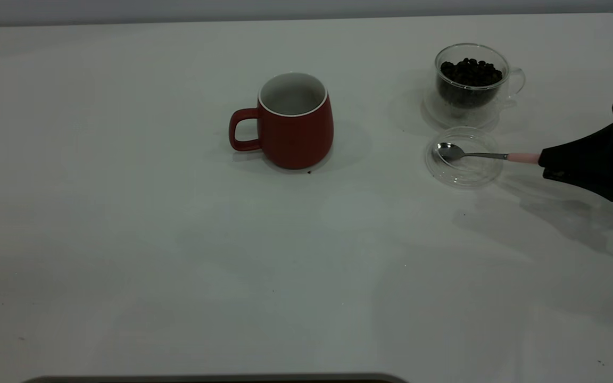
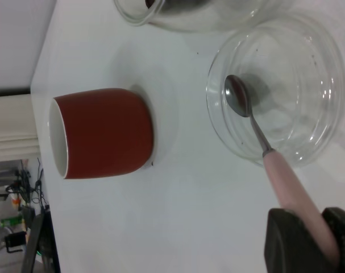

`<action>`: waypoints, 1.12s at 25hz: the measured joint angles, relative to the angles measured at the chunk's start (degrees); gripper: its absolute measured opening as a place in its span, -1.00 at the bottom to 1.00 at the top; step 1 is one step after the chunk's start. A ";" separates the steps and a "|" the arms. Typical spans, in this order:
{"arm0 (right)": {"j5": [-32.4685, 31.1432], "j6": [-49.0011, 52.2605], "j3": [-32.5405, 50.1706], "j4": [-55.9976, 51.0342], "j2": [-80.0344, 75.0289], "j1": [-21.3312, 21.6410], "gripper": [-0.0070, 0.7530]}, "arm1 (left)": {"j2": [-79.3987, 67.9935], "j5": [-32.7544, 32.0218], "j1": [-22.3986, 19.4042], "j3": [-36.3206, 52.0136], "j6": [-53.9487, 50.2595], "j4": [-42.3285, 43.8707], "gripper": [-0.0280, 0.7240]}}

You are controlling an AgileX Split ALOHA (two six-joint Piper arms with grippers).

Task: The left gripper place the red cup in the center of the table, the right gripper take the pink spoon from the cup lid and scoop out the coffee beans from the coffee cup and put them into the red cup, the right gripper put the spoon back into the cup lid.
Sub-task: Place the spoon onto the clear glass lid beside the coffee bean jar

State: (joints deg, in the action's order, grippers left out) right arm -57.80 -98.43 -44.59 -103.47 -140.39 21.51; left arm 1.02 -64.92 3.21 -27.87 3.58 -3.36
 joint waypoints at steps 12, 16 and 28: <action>0.06 -0.68 -2.03 0.00 -0.13 0.00 -0.60 | 0.00 0.00 0.00 0.00 0.00 0.00 0.64; 0.06 -0.68 -2.03 0.00 -0.13 0.00 -0.43 | 0.00 0.00 0.00 0.00 0.00 0.00 0.64; 0.85 -0.73 -3.18 0.00 -0.15 -1.30 -0.32 | 0.00 0.00 0.00 0.00 0.00 0.00 0.64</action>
State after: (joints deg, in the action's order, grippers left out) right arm -56.95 -99.16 -47.76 -103.47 -140.54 20.21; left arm 1.02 -64.92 3.21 -27.87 3.58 -3.36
